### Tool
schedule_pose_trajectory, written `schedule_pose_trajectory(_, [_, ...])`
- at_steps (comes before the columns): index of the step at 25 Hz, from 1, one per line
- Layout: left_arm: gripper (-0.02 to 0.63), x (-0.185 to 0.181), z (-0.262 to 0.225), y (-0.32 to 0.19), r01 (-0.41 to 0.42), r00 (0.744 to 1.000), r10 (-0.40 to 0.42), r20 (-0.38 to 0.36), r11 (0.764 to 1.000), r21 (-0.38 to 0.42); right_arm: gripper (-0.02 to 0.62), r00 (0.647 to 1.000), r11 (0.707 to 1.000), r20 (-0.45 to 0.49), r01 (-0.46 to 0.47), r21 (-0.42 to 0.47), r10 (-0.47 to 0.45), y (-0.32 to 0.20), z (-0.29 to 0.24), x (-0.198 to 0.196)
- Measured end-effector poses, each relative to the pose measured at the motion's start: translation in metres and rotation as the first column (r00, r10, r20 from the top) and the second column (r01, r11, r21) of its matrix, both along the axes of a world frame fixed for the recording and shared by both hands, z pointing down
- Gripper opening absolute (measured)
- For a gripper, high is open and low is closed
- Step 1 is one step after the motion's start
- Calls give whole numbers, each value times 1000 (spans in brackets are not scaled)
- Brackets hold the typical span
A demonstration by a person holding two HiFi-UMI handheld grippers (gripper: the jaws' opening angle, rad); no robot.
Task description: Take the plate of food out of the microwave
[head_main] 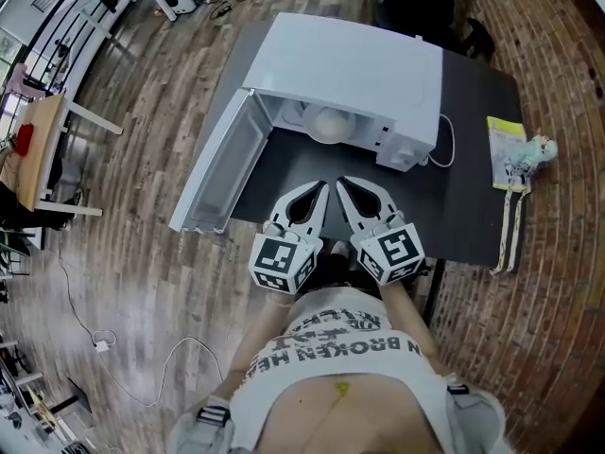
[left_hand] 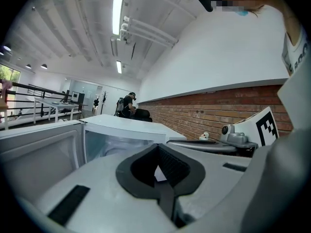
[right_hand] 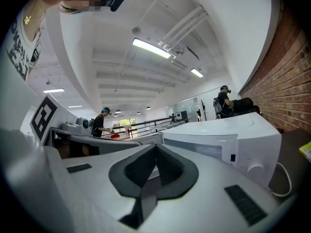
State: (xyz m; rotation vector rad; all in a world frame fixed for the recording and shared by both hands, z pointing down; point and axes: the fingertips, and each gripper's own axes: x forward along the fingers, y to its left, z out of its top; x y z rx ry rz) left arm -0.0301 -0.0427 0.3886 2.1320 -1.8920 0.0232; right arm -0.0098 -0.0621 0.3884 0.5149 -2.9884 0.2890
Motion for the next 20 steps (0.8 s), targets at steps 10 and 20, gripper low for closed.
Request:
schedule_pose_trajectory(10, [6, -27, 0, -25, -23, 1000, 23, 8, 1000, 9, 8, 998, 998, -7, -59, 12, 59, -26, 2, -14])
schedule_pose_trajectory(20, [6, -56, 3, -71, -204, 979, 204, 19, 979, -10, 8, 977, 976, -11, -213, 37, 214, -69, -5, -40])
